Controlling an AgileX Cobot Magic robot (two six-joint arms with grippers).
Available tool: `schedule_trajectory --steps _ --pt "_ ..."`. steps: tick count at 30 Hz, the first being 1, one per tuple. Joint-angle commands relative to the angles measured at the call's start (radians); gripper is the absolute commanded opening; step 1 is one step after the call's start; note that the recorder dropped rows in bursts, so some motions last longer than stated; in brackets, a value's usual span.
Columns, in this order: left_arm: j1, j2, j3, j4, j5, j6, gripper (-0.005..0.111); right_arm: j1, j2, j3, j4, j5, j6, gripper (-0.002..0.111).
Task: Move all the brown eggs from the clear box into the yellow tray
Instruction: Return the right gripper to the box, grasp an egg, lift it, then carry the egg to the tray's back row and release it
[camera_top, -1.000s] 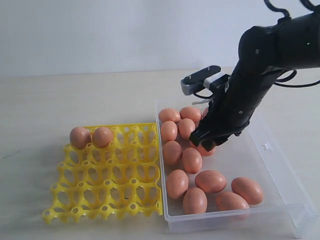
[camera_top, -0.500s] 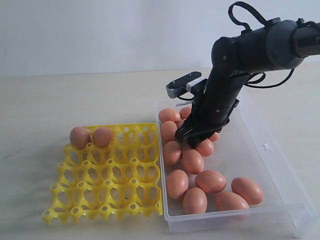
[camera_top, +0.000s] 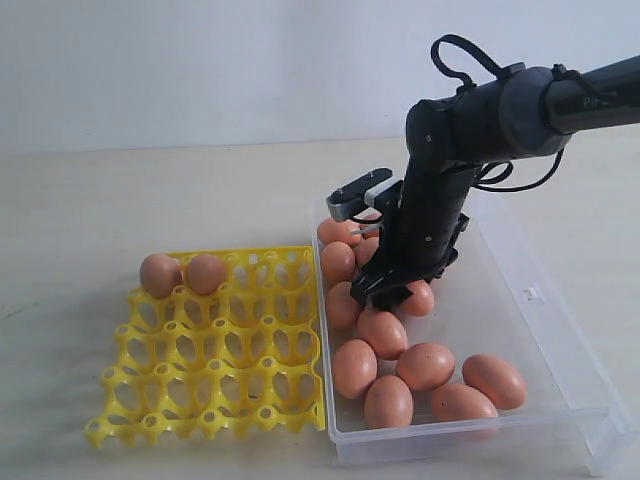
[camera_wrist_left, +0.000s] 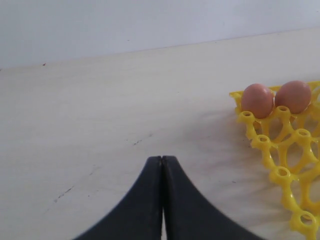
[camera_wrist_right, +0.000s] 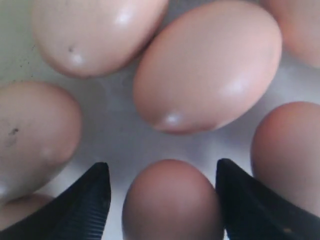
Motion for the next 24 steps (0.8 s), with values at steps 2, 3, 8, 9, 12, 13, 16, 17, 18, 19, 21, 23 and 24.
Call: schedule_trajectory --steps 2,3,8,9,12,13,16,17,18,19,21,23,24 --pt "-0.001 -0.006 -0.005 -0.004 -0.008 -0.007 0.000 0.000 -0.002 -0.001 -0.015 -0.004 -0.009 0.055" --pt "-0.001 -0.006 -0.005 -0.004 -0.008 -0.007 0.000 0.000 -0.002 -0.001 -0.015 -0.004 -0.009 0.051" --pt "-0.001 -0.006 -0.005 -0.004 -0.008 -0.007 0.000 0.000 -0.006 -0.001 -0.019 -0.020 -0.009 0.006" --pt "-0.001 -0.006 -0.005 -0.004 -0.008 -0.003 0.000 0.000 -0.010 -0.001 -0.019 -0.022 -0.011 0.000" --pt "-0.001 -0.006 -0.005 -0.004 -0.008 -0.003 0.000 0.000 -0.040 -0.001 -0.019 -0.022 -0.015 0.000" --pt "-0.001 -0.006 -0.005 -0.004 -0.008 -0.003 0.000 0.000 -0.058 -0.001 -0.019 -0.024 -0.015 0.000" --pt "-0.001 -0.006 -0.005 -0.004 -0.008 -0.003 0.000 0.000 -0.147 0.017 0.019 -0.107 -0.015 0.000" --pt "-0.001 -0.006 -0.005 -0.004 -0.008 -0.003 0.000 0.002 -0.181 0.032 0.063 -0.168 -0.015 0.000" --pt "-0.001 -0.006 -0.005 -0.004 -0.008 -0.007 0.000 0.010 -0.213 0.050 0.110 -0.245 -0.015 0.000" --pt "-0.001 -0.006 -0.005 -0.004 -0.008 -0.005 0.000 0.020 -0.236 0.071 0.149 -0.310 -0.025 0.000" --pt "-0.001 -0.006 -0.005 -0.004 -0.008 -0.005 0.000 0.051 -0.267 0.112 0.228 -0.489 -0.097 0.000" --pt "-0.001 -0.006 -0.005 -0.004 -0.008 -0.005 0.000 0.087 -0.272 0.137 0.246 -0.608 -0.126 0.000" --pt "-0.001 -0.006 -0.005 -0.004 -0.008 -0.005 0.000 0.107 -0.267 0.147 0.240 -0.667 -0.123 0.000"
